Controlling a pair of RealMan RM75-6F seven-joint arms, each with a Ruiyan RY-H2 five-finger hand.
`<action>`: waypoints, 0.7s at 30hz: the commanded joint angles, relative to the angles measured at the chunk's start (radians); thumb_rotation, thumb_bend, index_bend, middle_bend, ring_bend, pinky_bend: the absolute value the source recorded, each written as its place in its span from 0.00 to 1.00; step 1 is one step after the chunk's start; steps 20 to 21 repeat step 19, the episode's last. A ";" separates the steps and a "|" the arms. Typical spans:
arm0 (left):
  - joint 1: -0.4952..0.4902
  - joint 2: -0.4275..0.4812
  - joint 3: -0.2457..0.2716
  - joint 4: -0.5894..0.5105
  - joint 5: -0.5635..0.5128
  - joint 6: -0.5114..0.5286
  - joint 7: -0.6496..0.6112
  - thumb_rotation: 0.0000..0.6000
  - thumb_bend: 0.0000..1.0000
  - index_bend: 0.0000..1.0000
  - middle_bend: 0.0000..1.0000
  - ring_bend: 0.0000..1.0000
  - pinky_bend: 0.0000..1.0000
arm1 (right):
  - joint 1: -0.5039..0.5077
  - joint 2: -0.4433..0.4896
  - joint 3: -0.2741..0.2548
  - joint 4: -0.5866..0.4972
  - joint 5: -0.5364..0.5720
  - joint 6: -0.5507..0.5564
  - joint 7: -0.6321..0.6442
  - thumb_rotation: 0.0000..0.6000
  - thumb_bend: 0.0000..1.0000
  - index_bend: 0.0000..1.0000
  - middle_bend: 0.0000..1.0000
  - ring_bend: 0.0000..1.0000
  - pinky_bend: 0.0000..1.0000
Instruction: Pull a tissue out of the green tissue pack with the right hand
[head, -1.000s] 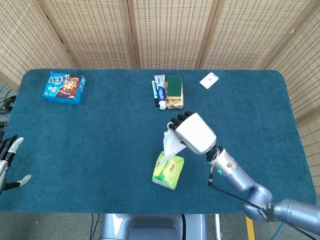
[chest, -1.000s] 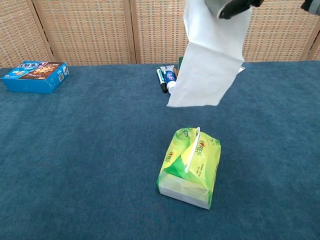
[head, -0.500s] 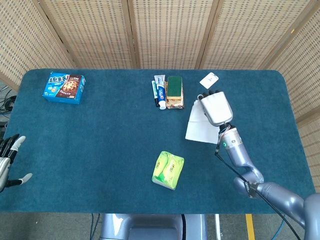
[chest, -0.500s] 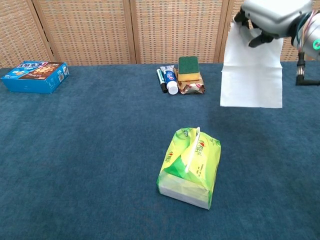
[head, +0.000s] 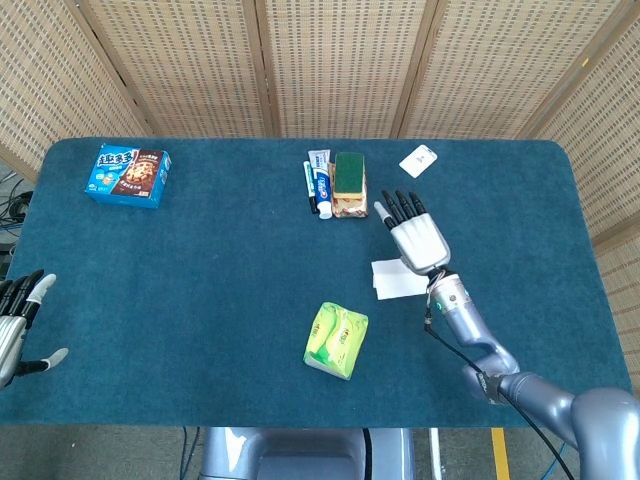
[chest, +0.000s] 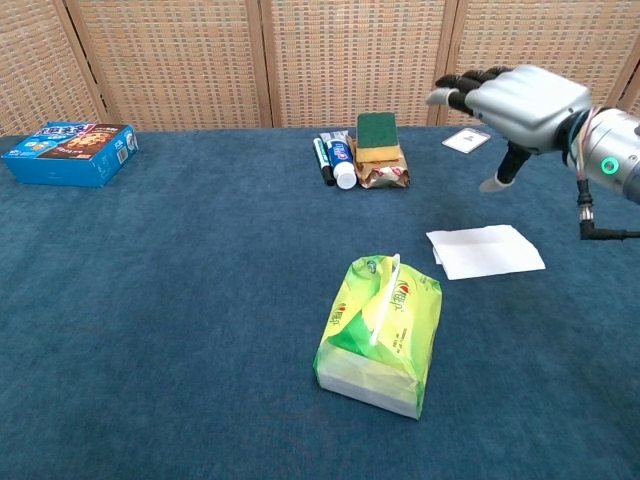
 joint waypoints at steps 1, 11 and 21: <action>0.003 0.003 0.001 0.000 0.004 0.006 -0.007 1.00 0.00 0.00 0.00 0.00 0.00 | -0.043 0.078 0.032 -0.106 -0.012 0.121 0.077 1.00 0.00 0.00 0.00 0.00 0.10; 0.024 0.003 0.002 0.005 0.029 0.059 -0.021 1.00 0.00 0.00 0.00 0.00 0.00 | -0.308 0.314 -0.050 -0.324 -0.095 0.423 0.323 1.00 0.00 0.00 0.00 0.00 0.06; 0.038 -0.021 0.003 0.035 0.076 0.117 -0.009 1.00 0.00 0.00 0.00 0.00 0.00 | -0.481 0.383 -0.169 -0.344 -0.141 0.547 0.470 1.00 0.00 0.00 0.00 0.00 0.05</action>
